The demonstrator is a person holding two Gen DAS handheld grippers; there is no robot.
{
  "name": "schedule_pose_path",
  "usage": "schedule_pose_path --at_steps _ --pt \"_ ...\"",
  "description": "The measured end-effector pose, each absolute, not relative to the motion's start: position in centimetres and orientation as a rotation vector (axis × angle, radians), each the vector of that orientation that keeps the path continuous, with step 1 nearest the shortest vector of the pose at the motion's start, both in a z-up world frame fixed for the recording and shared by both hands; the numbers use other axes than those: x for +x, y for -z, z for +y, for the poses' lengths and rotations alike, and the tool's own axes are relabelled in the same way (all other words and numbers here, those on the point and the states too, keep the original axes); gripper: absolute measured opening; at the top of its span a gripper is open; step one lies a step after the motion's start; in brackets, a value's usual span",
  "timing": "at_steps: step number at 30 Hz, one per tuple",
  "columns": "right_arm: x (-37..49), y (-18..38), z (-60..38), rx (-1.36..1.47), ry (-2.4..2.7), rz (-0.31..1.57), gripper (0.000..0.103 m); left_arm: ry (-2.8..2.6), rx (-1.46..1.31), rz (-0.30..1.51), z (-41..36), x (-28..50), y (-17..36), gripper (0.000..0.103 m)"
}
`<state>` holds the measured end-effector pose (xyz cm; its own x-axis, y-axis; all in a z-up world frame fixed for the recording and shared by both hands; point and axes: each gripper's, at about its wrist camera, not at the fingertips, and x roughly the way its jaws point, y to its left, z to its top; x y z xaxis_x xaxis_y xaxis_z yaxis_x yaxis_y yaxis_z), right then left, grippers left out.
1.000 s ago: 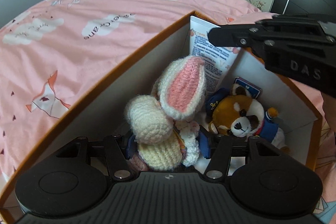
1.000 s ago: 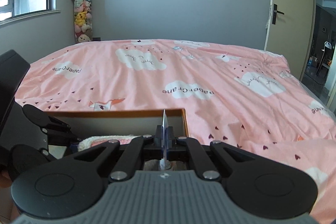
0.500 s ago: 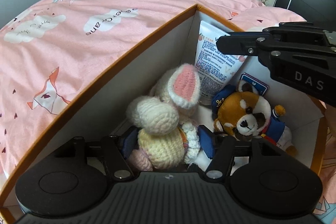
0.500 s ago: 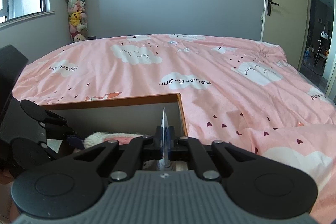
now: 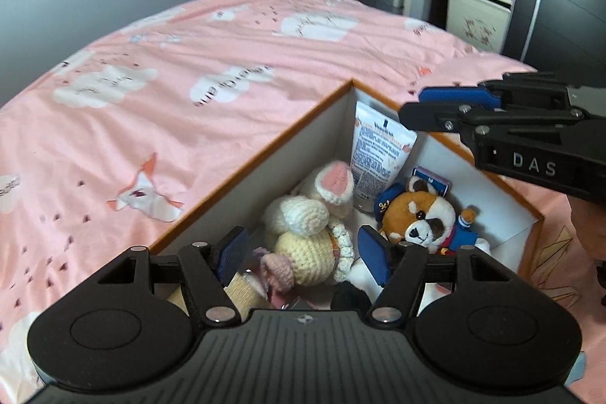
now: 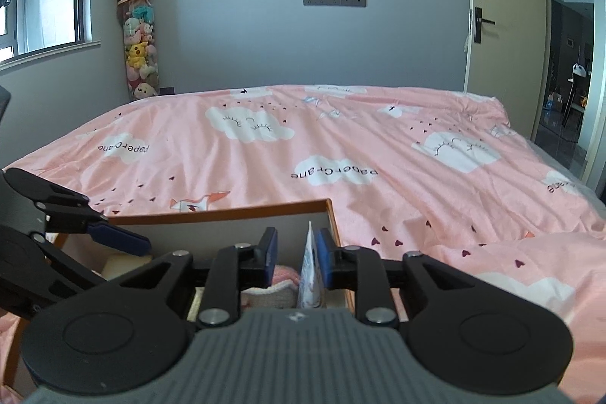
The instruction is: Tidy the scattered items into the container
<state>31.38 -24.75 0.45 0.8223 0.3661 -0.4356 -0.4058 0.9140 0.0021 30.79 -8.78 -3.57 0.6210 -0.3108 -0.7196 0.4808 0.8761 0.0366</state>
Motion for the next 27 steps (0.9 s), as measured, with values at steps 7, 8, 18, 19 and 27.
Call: schedule_pose_path --at_steps 7,8,18,19,27 --pt "27.0 -3.4 -23.8 -0.110 -0.434 0.406 0.036 0.335 0.130 0.703 -7.3 26.2 0.0 0.076" --pt "26.1 -3.7 -23.7 -0.109 -0.436 0.399 0.039 0.312 0.104 0.693 -6.9 25.4 -0.3 0.076" --pt "17.9 -2.6 -22.3 -0.114 -0.440 0.415 0.044 0.076 -0.060 0.592 -4.1 16.5 0.5 0.076" --pt "17.2 -2.6 -22.2 -0.110 -0.439 0.416 0.045 0.065 -0.070 0.588 -3.7 15.7 0.6 0.076" --pt "13.7 -2.0 -21.7 -0.068 -0.374 0.421 0.047 0.021 -0.128 0.573 -1.6 12.1 0.8 0.081"
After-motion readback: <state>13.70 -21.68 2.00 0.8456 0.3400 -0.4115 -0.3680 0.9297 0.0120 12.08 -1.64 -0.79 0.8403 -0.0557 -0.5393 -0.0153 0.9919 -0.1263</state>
